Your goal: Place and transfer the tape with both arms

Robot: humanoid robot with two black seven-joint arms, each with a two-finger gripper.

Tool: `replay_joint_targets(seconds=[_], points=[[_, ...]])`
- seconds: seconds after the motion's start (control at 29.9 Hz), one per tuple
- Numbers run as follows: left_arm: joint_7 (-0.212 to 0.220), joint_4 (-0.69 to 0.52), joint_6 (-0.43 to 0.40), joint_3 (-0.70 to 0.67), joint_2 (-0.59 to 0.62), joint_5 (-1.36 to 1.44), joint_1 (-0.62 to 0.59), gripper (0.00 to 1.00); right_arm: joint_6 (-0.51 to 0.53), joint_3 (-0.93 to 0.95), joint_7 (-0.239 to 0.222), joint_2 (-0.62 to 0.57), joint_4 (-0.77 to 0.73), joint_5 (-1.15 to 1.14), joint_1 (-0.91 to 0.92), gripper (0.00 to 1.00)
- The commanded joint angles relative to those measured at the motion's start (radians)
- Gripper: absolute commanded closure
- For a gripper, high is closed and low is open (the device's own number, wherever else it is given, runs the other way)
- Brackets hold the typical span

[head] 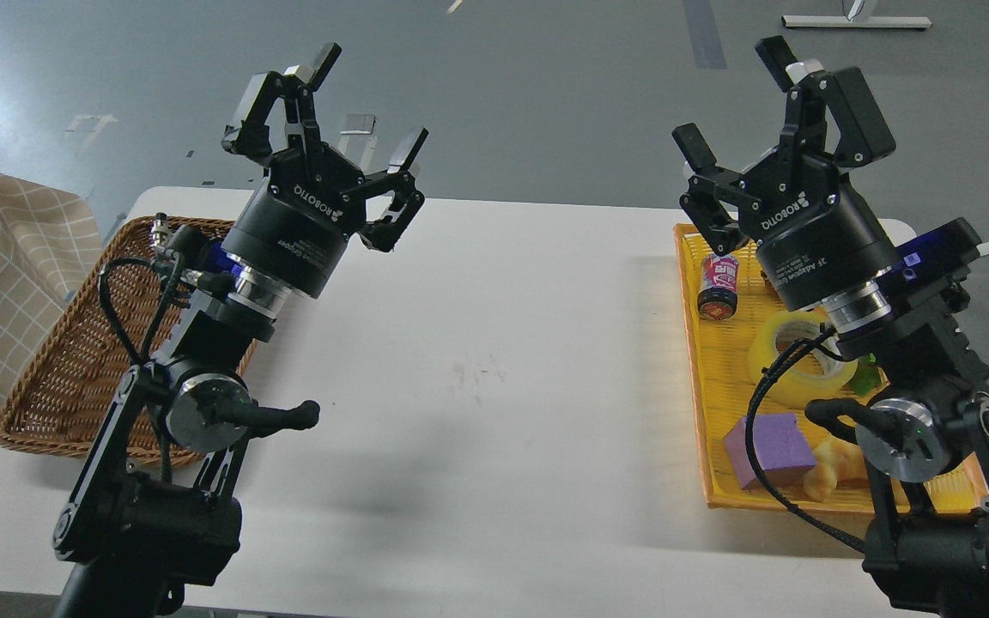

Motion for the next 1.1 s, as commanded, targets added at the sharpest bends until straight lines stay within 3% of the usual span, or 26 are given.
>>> replay_joint_targets(seconds=[0.0,0.37,0.67,0.8,1.07], points=[[-0.003,0.001,0.004,-0.001,0.000,0.001,0.003,0.02,0.000,0.007,0.002,0.000,-0.001,0.000,0.002,0.00],[-0.019,0.001,0.046,-0.044,0.000,0.004,0.003,0.02,-0.086,0.011,0.005,0.000,0.005,-0.179,0.011,0.00],[-0.020,0.001,0.063,-0.053,0.000,0.007,0.005,0.02,-0.135,0.063,0.025,-0.009,0.008,-0.195,0.028,0.00],[-0.020,0.001,0.063,-0.061,0.000,0.007,0.003,0.02,-0.135,0.094,0.092,-0.037,0.008,-0.193,0.029,0.00],[-0.019,0.003,0.066,-0.096,0.000,0.006,-0.008,0.02,-0.130,0.167,0.103,-0.069,0.010,-0.189,0.088,0.00]])
